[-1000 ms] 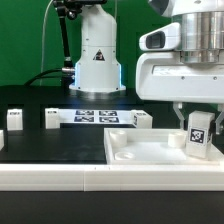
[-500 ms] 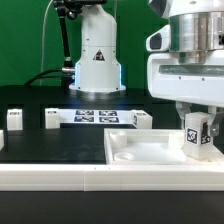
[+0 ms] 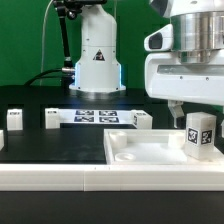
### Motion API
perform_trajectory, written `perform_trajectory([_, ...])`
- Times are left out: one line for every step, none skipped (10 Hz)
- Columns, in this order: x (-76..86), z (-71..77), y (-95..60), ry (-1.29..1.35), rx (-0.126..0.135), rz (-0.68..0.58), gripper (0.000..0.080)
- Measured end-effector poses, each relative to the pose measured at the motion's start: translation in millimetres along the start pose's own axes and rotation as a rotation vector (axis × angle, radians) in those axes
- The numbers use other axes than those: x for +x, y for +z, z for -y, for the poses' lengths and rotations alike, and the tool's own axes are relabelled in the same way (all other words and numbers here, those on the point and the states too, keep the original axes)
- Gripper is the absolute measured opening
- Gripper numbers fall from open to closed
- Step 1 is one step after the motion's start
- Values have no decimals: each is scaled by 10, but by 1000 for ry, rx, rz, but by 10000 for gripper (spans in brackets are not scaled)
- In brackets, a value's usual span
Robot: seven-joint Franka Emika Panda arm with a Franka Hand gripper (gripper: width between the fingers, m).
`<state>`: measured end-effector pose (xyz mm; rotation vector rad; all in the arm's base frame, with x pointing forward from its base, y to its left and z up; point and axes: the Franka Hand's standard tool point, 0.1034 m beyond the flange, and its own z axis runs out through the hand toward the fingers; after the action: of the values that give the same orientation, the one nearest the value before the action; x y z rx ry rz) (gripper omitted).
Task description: Assemble one leg
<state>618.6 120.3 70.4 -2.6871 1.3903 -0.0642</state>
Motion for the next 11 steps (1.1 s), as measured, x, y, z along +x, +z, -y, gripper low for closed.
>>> perform_trajectory([25, -5, -11, -171, 0, -1, 643])
perform_trajectory([30, -3, -20, -281, -4, 0, 643])
perform_trajectory([7, 11, -36, -465, -29, 5, 649])
perform_trajectory([-1, 41, -49, -611, -38, -3, 649])
perform_trajectory([-8, 29, -43, -703, -49, 1, 649])
perform_trajectory([-18, 14, -39, -816, -68, 11, 649])
perform_trajectory([-30, 18, -42, -898, -78, 17, 649])
perform_trajectory([-21, 14, -43, -955, -78, 19, 649])
perform_trajectory([1, 2, -49, -1025, -77, 22, 649])
perform_trajectory([14, -4, -53, -1082, -78, 23, 649])
perform_trajectory([15, -7, -46, -1119, -78, 24, 621])
